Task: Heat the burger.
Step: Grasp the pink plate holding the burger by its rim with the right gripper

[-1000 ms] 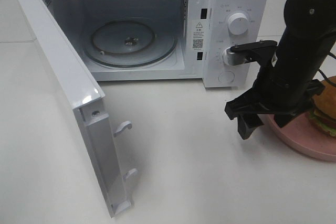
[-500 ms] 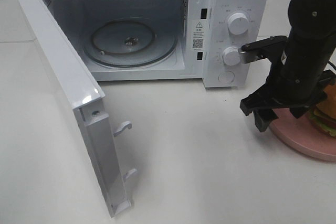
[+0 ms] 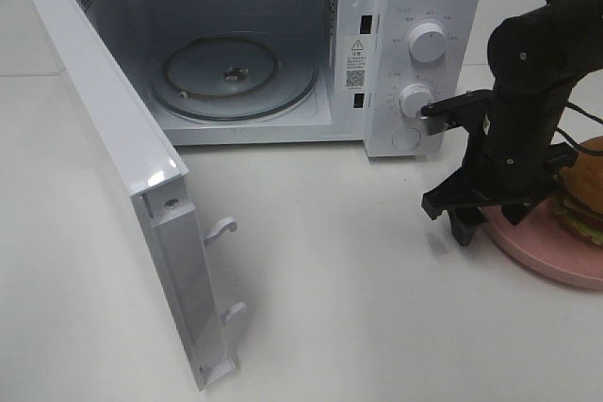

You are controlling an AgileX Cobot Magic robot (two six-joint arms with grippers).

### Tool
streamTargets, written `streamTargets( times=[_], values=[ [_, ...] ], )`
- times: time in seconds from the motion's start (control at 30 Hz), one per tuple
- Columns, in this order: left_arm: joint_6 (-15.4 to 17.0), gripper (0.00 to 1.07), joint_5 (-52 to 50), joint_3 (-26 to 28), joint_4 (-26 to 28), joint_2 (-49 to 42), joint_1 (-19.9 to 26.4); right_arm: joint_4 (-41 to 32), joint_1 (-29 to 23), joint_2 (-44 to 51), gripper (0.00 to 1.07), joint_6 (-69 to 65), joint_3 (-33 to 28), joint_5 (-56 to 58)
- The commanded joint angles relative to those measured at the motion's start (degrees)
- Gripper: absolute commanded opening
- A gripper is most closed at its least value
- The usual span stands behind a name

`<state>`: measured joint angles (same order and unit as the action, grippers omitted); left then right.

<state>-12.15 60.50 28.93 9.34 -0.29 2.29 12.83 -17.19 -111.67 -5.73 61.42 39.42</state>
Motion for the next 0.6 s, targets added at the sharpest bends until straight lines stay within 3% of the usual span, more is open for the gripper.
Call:
streamTargets(
  times=[0.03,0.17,0.23,0.27,0.3,0.33,0.37,0.6],
  values=[
    [0.0,0.0,-0.6,0.0,0.1,-1.1,0.2,0.5,2.2,-2.3,0.56,0.2,0.2,-0.8],
    [0.0,0.0,-0.6,0.0,0.1,-1.1,0.2,0.4,2.6,-3.0,0.45,1.1,0.2,-0.8],
    [0.0,0.0,-0.6,0.0,0.1,-1.1,0.2,0.3,2.6,-3.2,0.26,1.2,0.2,-0.8],
    [0.0,0.0,-0.6,0.0,0.1,-1.1,0.2,0.3,2.6,-3.2,0.26,1.2,0.2,-0.8],
    [0.0,0.0,-0.6,0.0,0.1,-1.1,0.2,0.3,2.6,-3.2,0.13,1.3,0.2,-0.8],
    [0.0,0.0,-0.6,0.0,0.1,-1.1,0.2,0.3,2.6,-3.2,0.13,1.3,0.2,-0.8],
    [0.0,0.0,-0.6,0.0,0.1,-1.1,0.2,0.3,2.6,-3.2,0.0,1.7,0.2,-0.7],
    [0.0,0.0,-0.6,0.0,0.1,-1.1,0.2,0.2,2.6,-3.0,0.0,3.6,0.2,-0.6]
  ],
)
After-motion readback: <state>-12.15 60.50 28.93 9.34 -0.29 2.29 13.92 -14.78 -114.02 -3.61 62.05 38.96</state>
